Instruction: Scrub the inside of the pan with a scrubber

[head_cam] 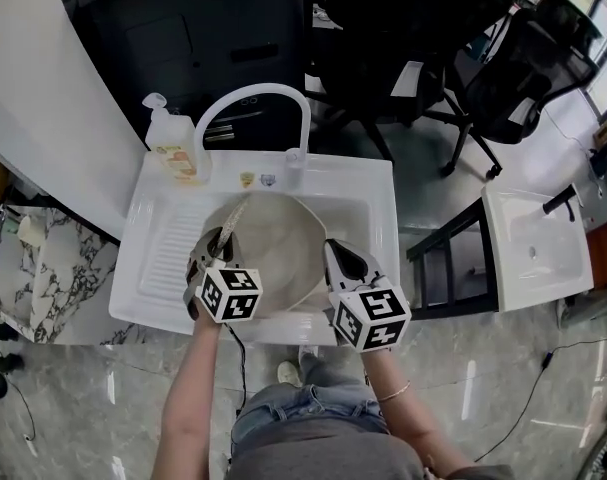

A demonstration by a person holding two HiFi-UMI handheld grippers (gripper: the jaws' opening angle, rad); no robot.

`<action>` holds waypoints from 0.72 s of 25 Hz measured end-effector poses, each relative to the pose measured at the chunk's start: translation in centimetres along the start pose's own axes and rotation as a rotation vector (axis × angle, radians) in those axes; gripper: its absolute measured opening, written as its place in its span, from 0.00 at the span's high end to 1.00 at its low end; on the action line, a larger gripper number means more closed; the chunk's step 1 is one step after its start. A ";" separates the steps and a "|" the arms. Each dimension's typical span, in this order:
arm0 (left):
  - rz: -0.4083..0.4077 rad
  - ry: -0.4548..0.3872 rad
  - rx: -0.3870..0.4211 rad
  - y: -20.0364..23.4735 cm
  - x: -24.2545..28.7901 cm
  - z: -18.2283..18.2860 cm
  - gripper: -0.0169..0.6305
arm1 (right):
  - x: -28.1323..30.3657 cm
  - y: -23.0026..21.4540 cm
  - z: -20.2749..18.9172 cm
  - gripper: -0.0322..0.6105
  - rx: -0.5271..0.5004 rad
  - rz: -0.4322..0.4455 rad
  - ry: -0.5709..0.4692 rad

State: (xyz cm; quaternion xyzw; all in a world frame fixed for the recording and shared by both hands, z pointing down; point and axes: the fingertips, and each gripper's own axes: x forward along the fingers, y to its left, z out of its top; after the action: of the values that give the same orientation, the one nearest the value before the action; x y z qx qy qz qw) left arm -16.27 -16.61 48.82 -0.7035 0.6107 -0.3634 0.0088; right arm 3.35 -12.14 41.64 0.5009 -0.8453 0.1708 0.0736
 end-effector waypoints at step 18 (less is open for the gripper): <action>-0.117 -0.282 -0.435 -0.8 -11.7 2.9 0.87 | -4.8 5.7 0.4 0.93 -0.007 0.093 -0.113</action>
State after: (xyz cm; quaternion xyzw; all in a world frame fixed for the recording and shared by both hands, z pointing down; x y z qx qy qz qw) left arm -13.96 -7.50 41.19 -0.7667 0.6254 -0.1222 -0.0787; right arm 0.76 -5.79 38.65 0.4699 -0.8709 0.1426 0.0193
